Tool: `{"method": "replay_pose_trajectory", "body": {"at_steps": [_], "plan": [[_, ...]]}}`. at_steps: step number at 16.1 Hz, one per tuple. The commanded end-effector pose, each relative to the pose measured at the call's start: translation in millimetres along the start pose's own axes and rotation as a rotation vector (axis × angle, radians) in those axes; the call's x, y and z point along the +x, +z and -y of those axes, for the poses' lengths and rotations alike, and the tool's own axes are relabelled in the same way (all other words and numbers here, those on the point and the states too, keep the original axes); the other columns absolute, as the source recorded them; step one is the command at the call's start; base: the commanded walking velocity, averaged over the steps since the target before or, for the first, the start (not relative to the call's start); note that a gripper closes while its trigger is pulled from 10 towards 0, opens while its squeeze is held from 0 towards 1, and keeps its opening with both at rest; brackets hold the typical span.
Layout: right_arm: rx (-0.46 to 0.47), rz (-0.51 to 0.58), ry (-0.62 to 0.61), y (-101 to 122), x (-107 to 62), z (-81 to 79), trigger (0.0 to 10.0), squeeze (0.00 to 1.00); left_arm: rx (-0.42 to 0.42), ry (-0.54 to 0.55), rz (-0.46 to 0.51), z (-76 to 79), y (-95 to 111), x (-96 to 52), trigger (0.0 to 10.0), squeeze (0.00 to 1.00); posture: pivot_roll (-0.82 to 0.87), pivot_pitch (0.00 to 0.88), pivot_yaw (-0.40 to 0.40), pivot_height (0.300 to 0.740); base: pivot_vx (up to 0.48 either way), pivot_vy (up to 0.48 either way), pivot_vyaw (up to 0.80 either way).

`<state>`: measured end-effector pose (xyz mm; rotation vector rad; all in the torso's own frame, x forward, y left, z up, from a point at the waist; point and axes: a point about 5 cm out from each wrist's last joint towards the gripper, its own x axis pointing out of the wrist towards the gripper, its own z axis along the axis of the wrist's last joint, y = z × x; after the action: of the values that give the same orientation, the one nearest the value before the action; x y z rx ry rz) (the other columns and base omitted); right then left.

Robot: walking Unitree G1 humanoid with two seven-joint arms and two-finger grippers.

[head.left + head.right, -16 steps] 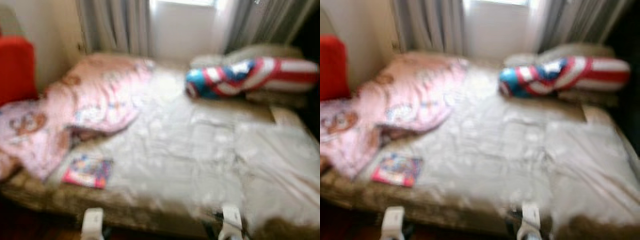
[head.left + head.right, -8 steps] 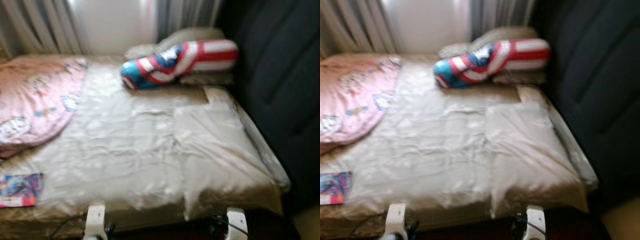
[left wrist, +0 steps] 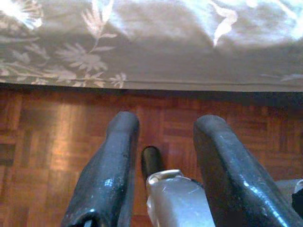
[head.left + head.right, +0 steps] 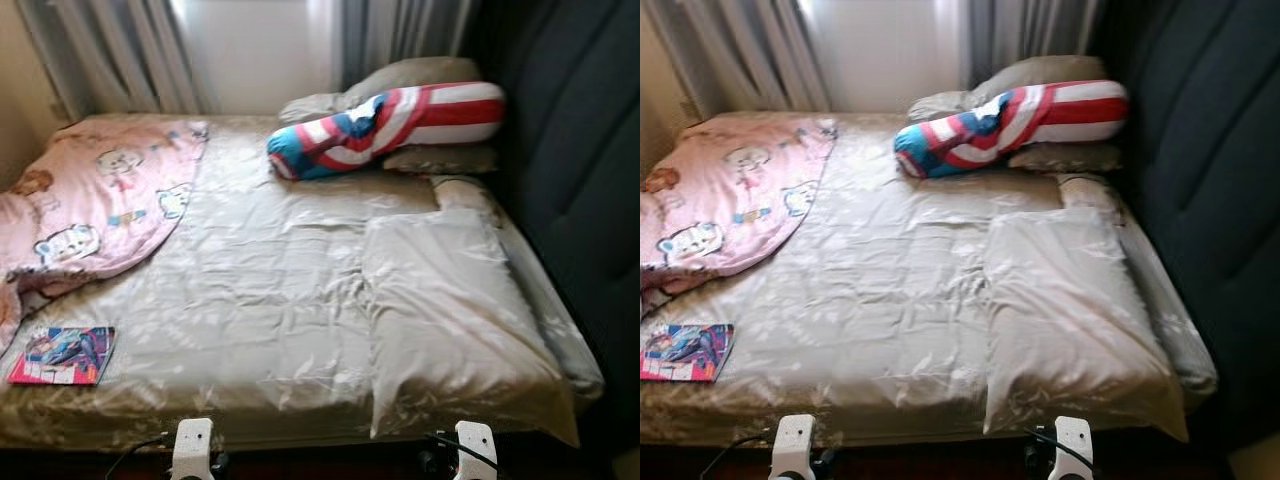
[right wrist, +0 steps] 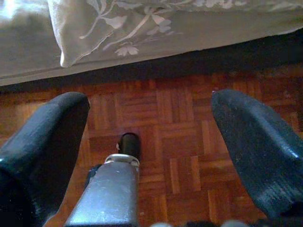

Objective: Clean up the room

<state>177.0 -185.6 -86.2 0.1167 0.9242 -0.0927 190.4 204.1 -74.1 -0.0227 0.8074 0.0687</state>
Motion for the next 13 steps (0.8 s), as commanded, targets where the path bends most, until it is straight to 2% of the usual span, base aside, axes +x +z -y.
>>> {"method": "replay_pose_trajectory", "body": {"at_steps": [1, 8, 12, 13], "plan": [[-0.007, -0.006, -0.002, 1.1, 0.4, 0.7, 10.0, 0.00, 0.018, -0.001, -0.023, 0.7, -3.7, -0.5, 10.0, 0.00, 0.03, 0.011, -0.047, 0.740, 0.000, -0.285, 0.00], [-0.007, -0.005, 0.000, 1.0, 0.2, 1.4, 10.0, 0.00, 0.017, 0.003, -0.026, 1.2, -4.5, -0.6, 10.0, 0.00, 0.04, 0.012, -0.052, 0.740, 0.000, -0.335, 0.00], [-0.006, -0.015, -0.008, -1.9, -1.1, 7.7, 10.0, 0.00, 0.015, 0.006, -0.026, 0.8, -4.8, -0.7, 10.0, 0.00, 0.04, 0.014, -0.053, 0.740, 0.000, -0.368, 0.00], [-0.005, -0.019, -0.010, -2.4, -1.3, 8.6, 10.0, 0.00, 0.010, 0.004, -0.025, 0.7, -4.5, -0.7, 10.0, 0.00, 0.04, 0.014, -0.053, 0.740, 0.000, 0.000, 0.00]]}}
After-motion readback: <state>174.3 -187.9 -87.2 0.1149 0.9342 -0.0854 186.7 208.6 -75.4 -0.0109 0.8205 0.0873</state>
